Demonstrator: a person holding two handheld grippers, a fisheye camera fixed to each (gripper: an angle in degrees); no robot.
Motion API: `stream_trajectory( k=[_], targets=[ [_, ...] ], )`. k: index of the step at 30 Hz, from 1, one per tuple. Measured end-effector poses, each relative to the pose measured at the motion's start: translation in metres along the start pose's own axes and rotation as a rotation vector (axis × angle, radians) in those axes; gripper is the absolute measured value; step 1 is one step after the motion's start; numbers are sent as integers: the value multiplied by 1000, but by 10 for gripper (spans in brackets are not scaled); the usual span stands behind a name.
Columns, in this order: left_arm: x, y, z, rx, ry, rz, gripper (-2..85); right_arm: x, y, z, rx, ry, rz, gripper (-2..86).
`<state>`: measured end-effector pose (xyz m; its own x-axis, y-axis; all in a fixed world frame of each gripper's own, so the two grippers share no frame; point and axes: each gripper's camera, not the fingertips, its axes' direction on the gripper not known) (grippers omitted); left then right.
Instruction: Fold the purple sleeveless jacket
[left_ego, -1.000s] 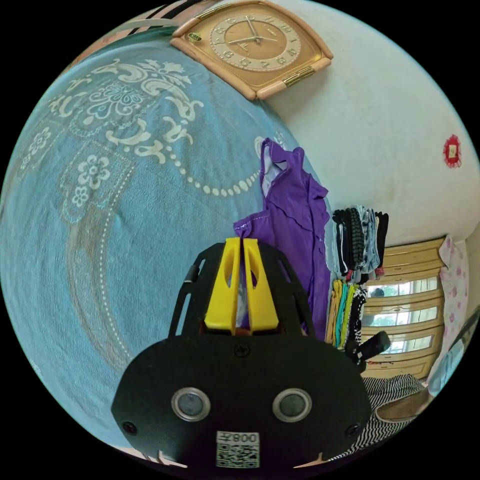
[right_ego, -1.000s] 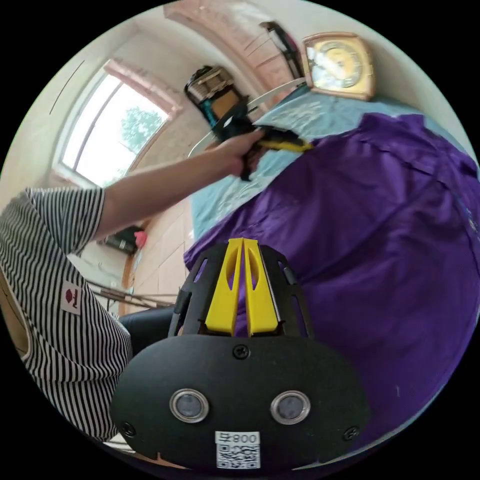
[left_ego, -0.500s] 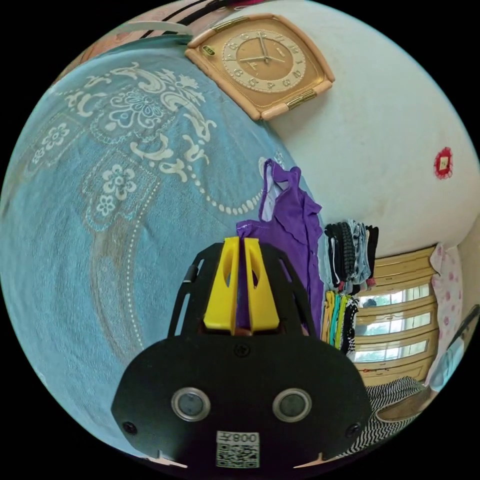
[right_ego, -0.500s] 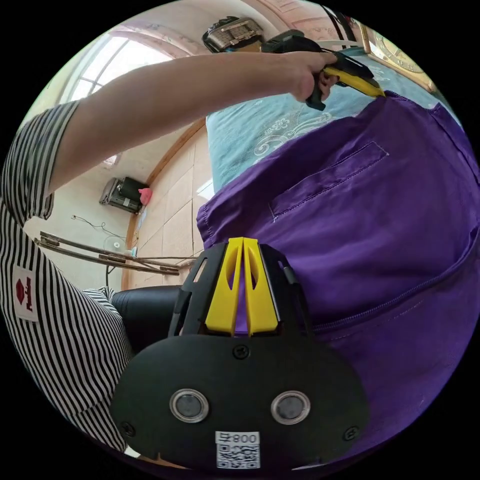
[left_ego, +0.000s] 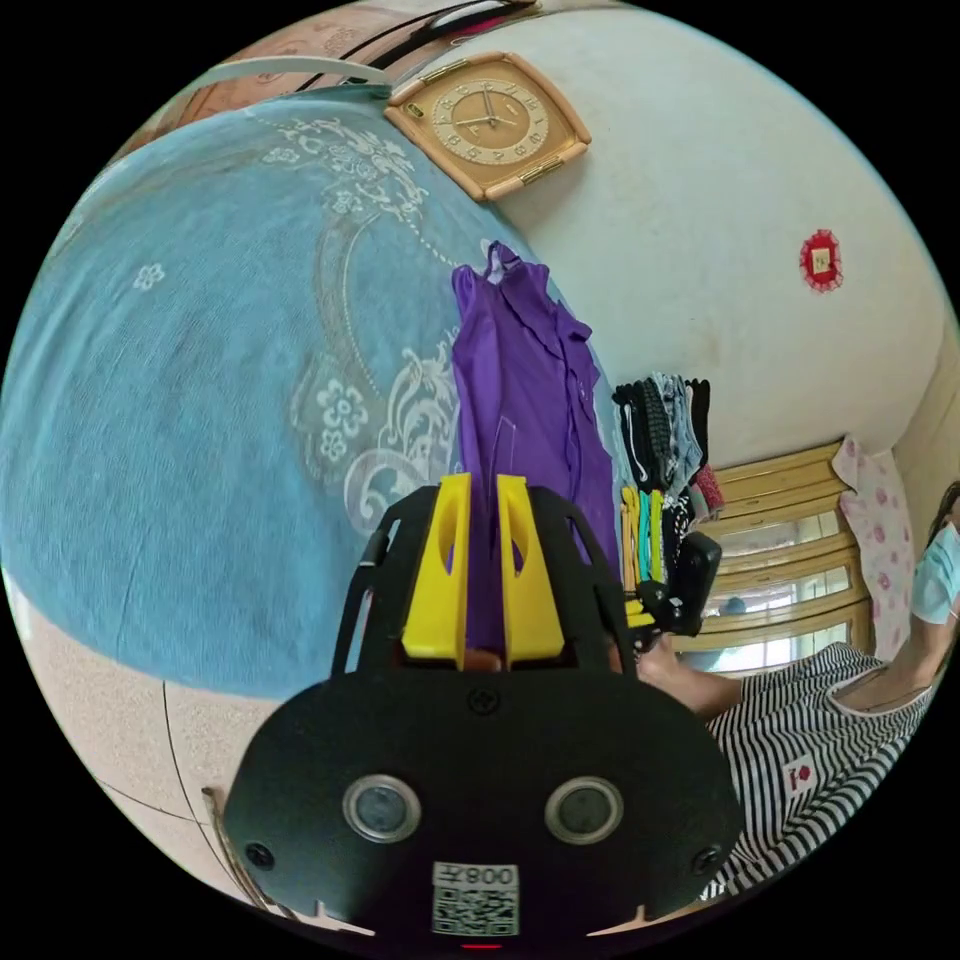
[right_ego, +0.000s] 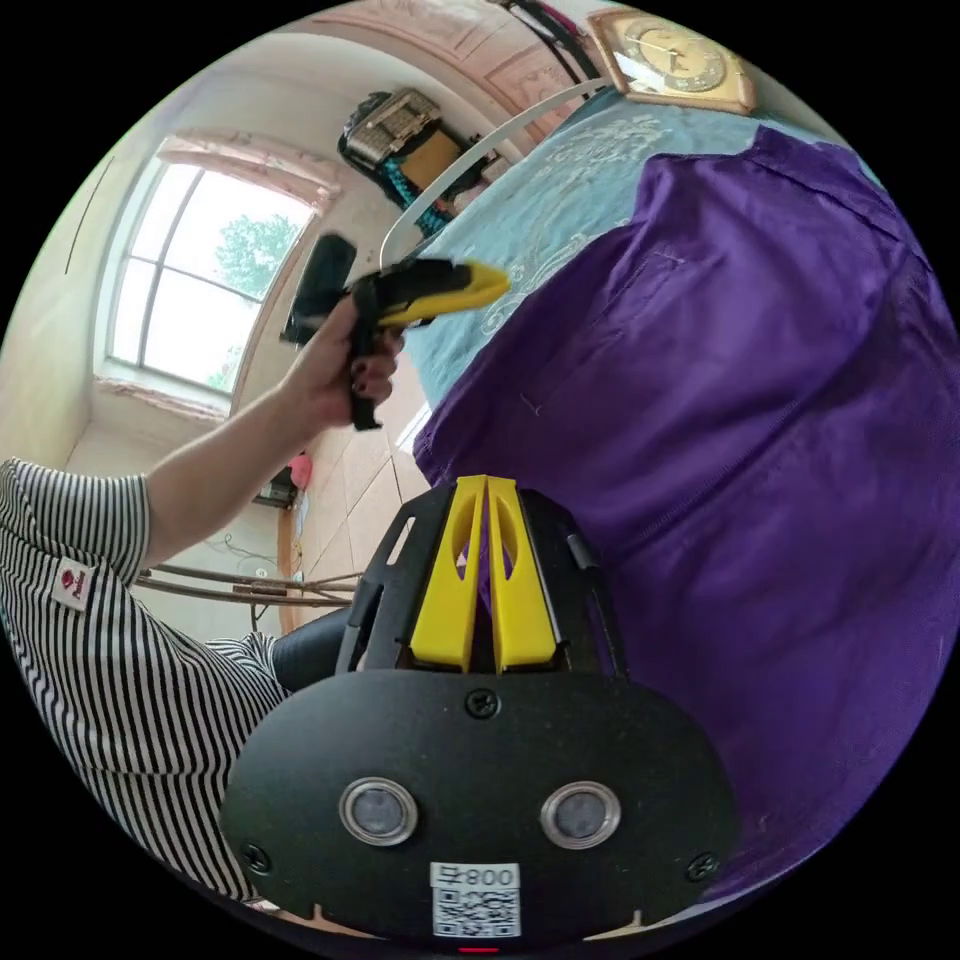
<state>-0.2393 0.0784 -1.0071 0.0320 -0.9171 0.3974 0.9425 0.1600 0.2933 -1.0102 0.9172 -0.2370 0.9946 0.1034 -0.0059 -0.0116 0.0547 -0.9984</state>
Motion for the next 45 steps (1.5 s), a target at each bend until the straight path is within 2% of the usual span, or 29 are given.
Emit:
stream_trajectory(
  k=[6, 11, 20, 25, 31, 37, 45],
  targets=[
    [-7, 93, -29, -98, -1, -78, 63, 9, 145, -97, 174, 27, 208, 2],
    [-14, 154, -52, -134, -12, -140, 81, 21, 313, -179, 381, 97, 471, 9],
    [-1, 204, -68, -176, -37, -132, 104, 50, 528, -241, 545, 178, 804, 67],
    [16, 211, -66, -211, -88, -92, 106, 75, 589, -263, 562, 214, 882, 81],
    [34, 223, -58, -276, -168, -73, 97, 109, 630, -257, 457, 143, 918, 87],
    [45, 241, -67, -283, -181, -87, 70, 131, 674, -257, 471, 62, 943, 64],
    [67, 260, -86, -246, -51, -83, 28, 137, 728, -290, 543, -27, 864, 9]
  ],
)
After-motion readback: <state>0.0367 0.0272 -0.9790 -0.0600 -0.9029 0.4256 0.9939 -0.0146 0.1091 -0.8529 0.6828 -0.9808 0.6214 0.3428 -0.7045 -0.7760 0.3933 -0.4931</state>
